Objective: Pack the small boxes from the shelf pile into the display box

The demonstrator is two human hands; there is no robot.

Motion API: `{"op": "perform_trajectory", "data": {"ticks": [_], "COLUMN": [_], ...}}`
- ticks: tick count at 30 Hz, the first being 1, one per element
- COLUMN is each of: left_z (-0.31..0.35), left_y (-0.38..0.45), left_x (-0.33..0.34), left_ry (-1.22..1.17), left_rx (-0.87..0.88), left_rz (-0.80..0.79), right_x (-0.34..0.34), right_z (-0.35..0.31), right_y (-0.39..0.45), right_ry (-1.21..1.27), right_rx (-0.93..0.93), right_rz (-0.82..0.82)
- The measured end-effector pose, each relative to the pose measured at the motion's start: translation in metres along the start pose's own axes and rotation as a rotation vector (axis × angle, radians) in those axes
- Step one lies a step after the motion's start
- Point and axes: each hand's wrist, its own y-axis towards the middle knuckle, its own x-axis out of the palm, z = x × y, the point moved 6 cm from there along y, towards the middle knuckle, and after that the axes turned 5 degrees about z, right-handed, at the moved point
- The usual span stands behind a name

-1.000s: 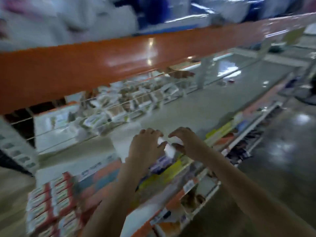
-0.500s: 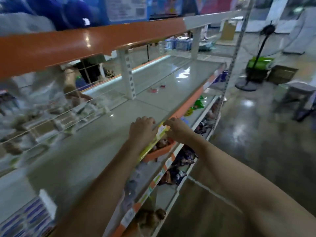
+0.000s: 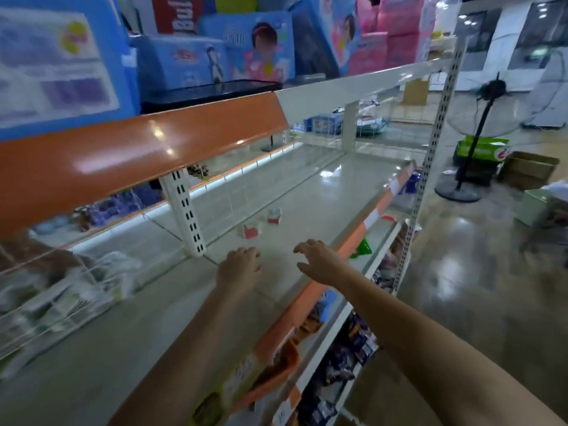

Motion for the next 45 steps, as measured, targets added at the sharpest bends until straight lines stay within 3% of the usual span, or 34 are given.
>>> {"op": "perform_trajectory", "data": {"ticks": [5,15,26,31,34,45], "left_z": [-0.017,-0.038,-0.048,-0.054,-0.065,-0.074], "left_y": [0.046,0.119,0.132,0.1,0.061,-0.133], "left_x": [0.021,0.05,0.068,0.059,0.049,-0.019], "left_ry": [0.028,-0.054,-0.094,-0.322,-0.487,-0.907], "left_rx": [-0.126,-0.351,-0.481,-0.592,-0.775,-1.157], "left_rz": [-0.037,0.125,0.239,0.337,0.373,0.647], "right_x": [0.013,0.038,0.069,0.07,0.066,0.06], "right_z": [0.024,0.049,0.061,0.053,0.031,-0.134], "right_y": [0.058,0.182,0.236,0.229,0.21,0.074], "right_ry": [0.058,0.103,0.283,0.54,0.713,1.034], "right_rx": [-0.044,-0.12,-0.24,-0.29,-0.354,-0.636], "right_rz": [-0.032,-0.044,-0.046,-0.082,-0.136,-0.423]}}
